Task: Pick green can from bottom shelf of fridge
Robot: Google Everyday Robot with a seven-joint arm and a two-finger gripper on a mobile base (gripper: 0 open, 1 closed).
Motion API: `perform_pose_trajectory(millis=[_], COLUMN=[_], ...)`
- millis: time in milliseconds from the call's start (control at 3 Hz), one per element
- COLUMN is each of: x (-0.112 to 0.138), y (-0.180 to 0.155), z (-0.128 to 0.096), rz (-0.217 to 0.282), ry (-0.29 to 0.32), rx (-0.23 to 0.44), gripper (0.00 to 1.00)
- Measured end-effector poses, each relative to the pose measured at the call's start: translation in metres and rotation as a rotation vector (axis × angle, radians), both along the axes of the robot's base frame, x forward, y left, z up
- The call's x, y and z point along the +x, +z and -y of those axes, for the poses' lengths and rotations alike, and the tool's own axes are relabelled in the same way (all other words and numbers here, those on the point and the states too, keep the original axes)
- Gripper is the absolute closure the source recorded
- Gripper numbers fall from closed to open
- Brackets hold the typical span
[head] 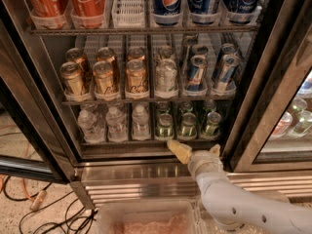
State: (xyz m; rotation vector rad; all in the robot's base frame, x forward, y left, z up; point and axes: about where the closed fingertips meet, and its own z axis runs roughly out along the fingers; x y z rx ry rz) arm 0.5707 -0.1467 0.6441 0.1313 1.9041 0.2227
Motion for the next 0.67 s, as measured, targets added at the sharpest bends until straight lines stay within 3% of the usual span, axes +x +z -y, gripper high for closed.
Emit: perform_pose_trajectory(millis=[333, 667], x=[0.0033, 0.0033], y=[-0.0020, -0.0020], z=[0.0065, 0.0065], rz=[0.000, 0.000], ry=[-0.046, -0.046], rx=[-0.007, -0.007], gripper=[0.00, 0.00])
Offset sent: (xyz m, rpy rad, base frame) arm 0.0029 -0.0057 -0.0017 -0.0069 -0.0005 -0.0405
